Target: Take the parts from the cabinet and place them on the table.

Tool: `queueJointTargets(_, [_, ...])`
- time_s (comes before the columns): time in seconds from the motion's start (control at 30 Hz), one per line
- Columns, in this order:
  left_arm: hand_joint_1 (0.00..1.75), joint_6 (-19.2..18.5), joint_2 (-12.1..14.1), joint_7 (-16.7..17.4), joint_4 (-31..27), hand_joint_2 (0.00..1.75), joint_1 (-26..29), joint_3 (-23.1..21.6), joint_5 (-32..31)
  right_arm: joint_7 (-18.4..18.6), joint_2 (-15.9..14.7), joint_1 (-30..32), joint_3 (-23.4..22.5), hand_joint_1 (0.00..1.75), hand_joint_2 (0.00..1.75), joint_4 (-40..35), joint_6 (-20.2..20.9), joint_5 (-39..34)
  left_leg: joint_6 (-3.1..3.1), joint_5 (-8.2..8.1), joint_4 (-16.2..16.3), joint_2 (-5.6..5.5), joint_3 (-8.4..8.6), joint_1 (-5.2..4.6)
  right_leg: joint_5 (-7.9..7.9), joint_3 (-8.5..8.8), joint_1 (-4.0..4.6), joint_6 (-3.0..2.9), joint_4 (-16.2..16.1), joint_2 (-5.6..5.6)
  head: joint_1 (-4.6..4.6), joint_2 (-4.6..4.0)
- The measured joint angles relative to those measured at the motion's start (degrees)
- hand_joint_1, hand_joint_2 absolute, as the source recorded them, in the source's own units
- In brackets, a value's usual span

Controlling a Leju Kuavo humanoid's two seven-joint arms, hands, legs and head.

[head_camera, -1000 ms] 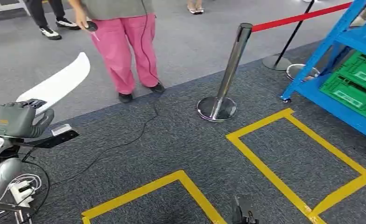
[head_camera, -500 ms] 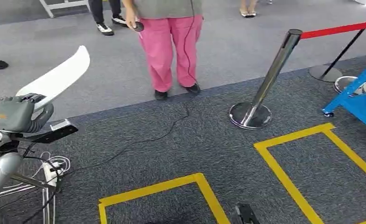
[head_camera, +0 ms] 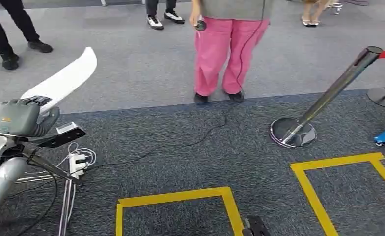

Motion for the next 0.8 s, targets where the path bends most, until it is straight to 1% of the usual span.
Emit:
queueJointTargets(0.03, [1.75, 0.0, 0.0, 0.0, 0.1, 1.75, 0.0, 0.0, 0.1, 0.2, 0.0, 0.2, 0.1, 0.00, 0.00, 0.0, 0.0, 0.0, 0.00, 0.00, 0.0, -0.69, 0.00, -0.08, -0.68, -1.71, 0.02, -0.04, 2.9, 0.10, 0.00, 0.00])
queueJointTargets(0.07, [1.75, 0.0, -0.1, 0.0, 0.2, 1.75, 0.0, -0.2, 0.3, 0.3, 0.0, 0.4, 0.2, 0.00, 0.00, 0.0, 0.0, 0.0, 0.01, 0.01, 0.0, -1.60, 0.01, -0.14, -0.12, -2.83, 0.02, -0.15, 4.0, 0.16, 0.00, 0.00])
queueJointTargets(0.1, [1.75, 0.0, -0.2, 0.0, 0.3, 1.75, 0.0, -0.2, 0.4, 0.5, 0.0, 0.4, 0.3, 0.00, 0.00, 0.0, 0.0, 0.0, 0.01, 0.01, 0.0, -2.53, 0.06, -0.16, 1.89, -2.50, 0.04, -0.35, 2.3, 0.24, 0.02, 0.00])
queueJointTargets(0.13, [1.75, 0.0, -0.2, 0.0, 0.4, 1.75, 0.0, -0.2, 0.5, 0.5, 0.0, 0.4, 0.5, 0.00, 0.00, 0.0, 0.0, 0.0, -0.01, 0.02, 0.0, -3.43, 0.13, -0.19, 4.84, -0.88, 0.04, -0.62, -1.9, 0.60, -0.02, 0.00])
queueJointTargets(0.17, [1.75, 0.0, -0.2, 0.0, 0.5, 1.75, -0.1, -0.2, 0.7, 0.5, 0.0, 0.4, 0.6, 0.00, 0.00, 0.0, -0.1, 0.0, -0.07, 0.06, 0.0, -4.27, 0.25, -0.19, 7.76, 1.41, 0.04, -0.99, -7.2, 1.54, 0.02, 0.00])
queueJointTargets(0.2, [1.75, 0.0, -0.2, -0.1, 0.5, 1.75, -0.2, -0.2, 1.0, 0.5, -0.2, 0.4, 0.6, 0.00, 0.00, 0.0, -0.3, 0.0, -0.12, 0.08, 0.0, -4.89, 0.23, -0.06, 10.03, 3.58, -0.03, -1.35, -12.4, 4.35, 0.02, 0.00])
queueJointTargets(0.23, [1.75, 0.0, -0.3, -0.1, 0.5, 1.75, -0.4, -0.2, 1.0, 0.6, -0.4, 0.3, 0.7, 0.00, 0.00, 0.0, -0.3, -0.1, -0.48, 0.18, 0.3, -5.48, -0.09, -0.23, 9.37, 4.17, -0.48, -1.76, -13.6, 7.41, -0.15, 0.00])
queueJointTargets(0.27, [1.75, 0.0, -0.3, -0.1, 0.6, 1.75, -0.6, -0.2, 1.0, 0.6, -0.4, 0.3, 0.8, 0.00, 0.00, 0.0, -0.3, -0.1, -0.85, 0.37, 0.3, -6.37, -0.59, 0.30, 9.28, 4.89, -0.36, -1.36, -14.4, 6.81, -0.02, 0.00])
queueJointTargets(0.3, [1.75, 0.0, -0.2, -0.1, 0.7, 1.75, -0.6, -0.2, 1.1, 0.7, -0.4, 0.3, 0.9, 0.00, 0.00, 0.0, -0.4, -0.1, -1.40, 0.62, 0.1, -7.12, -0.74, 0.62, 9.26, 4.71, -0.08, -1.51, -14.3, 6.35, 0.06, 0.00])
queueJointTargets(0.33, [1.75, 0.0, -0.2, -0.1, 0.7, 1.75, -0.5, -0.2, 1.3, 0.7, -0.4, 0.4, 1.0, 0.00, 0.00, 0.0, -0.4, -0.3, -1.94, 0.93, -0.2, -7.78, -0.82, 0.81, 9.37, 4.86, 0.03, -1.70, -14.4, 5.70, 0.20, 0.00])
queueJointTargets(0.37, [1.75, 0.0, -0.1, -0.2, 0.8, 1.75, -0.5, -0.2, 1.6, 0.9, -0.4, 0.2, 1.0, 0.00, 0.00, 0.0, -0.5, -0.4, -2.36, 1.09, -0.4, -8.48, -0.86, 0.68, 9.75, 5.18, -0.11, -2.01, -15.0, 5.02, 0.11, 0.00])
queueJointTargets(0.4, [1.75, 0.0, -0.1, -0.2, 0.8, 1.75, -0.5, -0.2, 1.8, 1.3, -0.4, 0.1, 1.0, 0.00, 0.00, 0.0, -0.5, -0.7, -2.22, 0.56, 0.4, -5.45, -1.10, 0.57, 10.16, 5.60, -0.40, -2.23, -15.6, 4.19, 0.15, 0.00])
queueJointTargets(0.43, [1.75, -0.2, -0.1, -0.3, 0.9, 1.75, -0.9, -0.3, 2.2, 1.5, -0.4, 0.1, 1.0, 0.00, 0.00, 0.0, -0.3, -0.8, -2.46, -0.96, 2.3, -2.19, -1.95, 0.19, 10.18, 5.86, -0.26, -2.47, -15.9, 3.70, -0.26, 0.00])
queueJointTargets(0.47, [1.75, -0.3, -0.2, -0.3, 1.0, 1.75, -1.3, -0.3, 2.7, 1.7, -0.4, 0.2, 1.0, 0.00, 0.00, 0.0, -0.2, -0.9, -2.76, -3.14, 6.0, -0.55, -3.63, 0.26, 10.16, 5.90, -0.18, -2.59, -15.8, 3.07, -0.22, 0.00])
queueJointTargets(0.5, [1.75, -0.4, -0.4, -0.3, 1.2, 1.75, -1.5, -0.4, 3.1, 1.8, -0.4, 0.3, 1.0, 0.00, 0.00, 0.0, -0.1, -1.2, -3.03, -5.38, 10.8, 0.24, -5.77, 0.44, 10.05, 5.92, -0.10, -2.73, -15.8, 2.40, -0.26, 0.00])
queueJointTargets(0.53, [1.75, -0.6, -0.5, -0.3, 1.4, 1.75, -1.5, -0.5, 3.7, 2.0, -0.5, 0.3, 1.0, 0.00, 0.00, 0.0, -0.1, -1.3, -3.29, -7.14, 15.4, 0.51, -7.83, 0.64, 9.98, 5.89, -0.09, -2.73, -15.8, 1.74, -0.24, 0.00])
queueJointTargets(0.57, [1.75, -1.0, -0.6, -0.3, 1.6, 1.75, -1.5, -0.7, 4.2, 2.1, -0.5, 0.4, 1.0, 0.00, 0.00, 0.0, -0.1, -1.5, -3.50, -7.44, 17.4, 0.54, -8.64, 0.80, 9.94, 5.88, -0.10, -2.68, -15.8, 1.23, -0.26, 0.00])
queueJointTargets(0.6, [1.75, -1.2, -0.7, -0.3, 1.8, 1.75, -1.5, -0.8, 4.9, 2.2, -0.5, 0.4, 1.0, 0.00, 0.00, 0.0, -0.1, -1.7, -3.65, -6.43, 16.5, 0.56, -7.99, 0.94, 9.88, 5.92, -0.10, -2.62, -15.8, 0.81, -0.26, 0.00])
queueJointTargets(0.63, [1.75, -1.8, -0.8, -0.5, 1.9, 1.75, -1.5, -0.9, 5.9, 2.3, -0.5, 0.3, 1.0, 0.00, 0.00, 0.0, -0.1, -1.8, -3.71, -4.51, 13.3, 0.59, -6.21, 1.05, 9.80, 5.99, -0.11, -2.52, -15.7, 0.56, -0.26, 0.00])
queueJointTargets(0.7, [1.75, -3.1, -0.8, -1.2, 2.0, 1.75, -1.7, -0.9, 8.6, 2.7, -0.5, 0.2, 1.0, 0.00, 0.00, 0.0, 0.1, -2.2, -3.63, 0.10, 2.6, 1.00, -0.20, 1.12, 9.43, 6.29, -0.15, -2.06, -15.5, 0.05, -0.26, 0.00])
queueJointTargets(0.73, [1.75, -3.7, -0.9, -1.4, 2.1, 1.75, -1.9, -0.9, 10.0, 2.7, -0.5, 0.2, 1.0, 0.00, 0.00, 0.0, 0.1, -2.2, -3.32, -1.20, 0.6, 1.26, 1.28, 0.84, 9.22, 6.09, 0.10, -1.73, -15.4, -0.10, -0.24, 0.00])
queueJointTargets(0.77, [1.75, -4.1, -0.9, -1.6, 2.1, 1.75, -1.9, -0.9, 10.7, 2.8, -0.5, 0.1, 1.0, 0.00, 0.00, 0.0, 0.1, -2.3, -2.72, -0.90, -0.3, 1.08, 1.07, 0.73, 9.11, 5.80, 0.29, -1.48, -15.0, -0.12, -0.20, 0.00])
queueJointTargets(0.8, [1.75, -4.5, -1.0, -1.8, 2.2, 1.75, -1.9, -0.9, 11.3, 2.9, -0.5, 0.1, 1.0, 0.00, 0.00, 0.0, 0.1, -2.4, -2.76, -0.72, -0.4, 1.10, 1.07, 0.84, 8.95, 5.69, 0.40, -1.80, -14.9, -0.16, -0.13, 0.00])
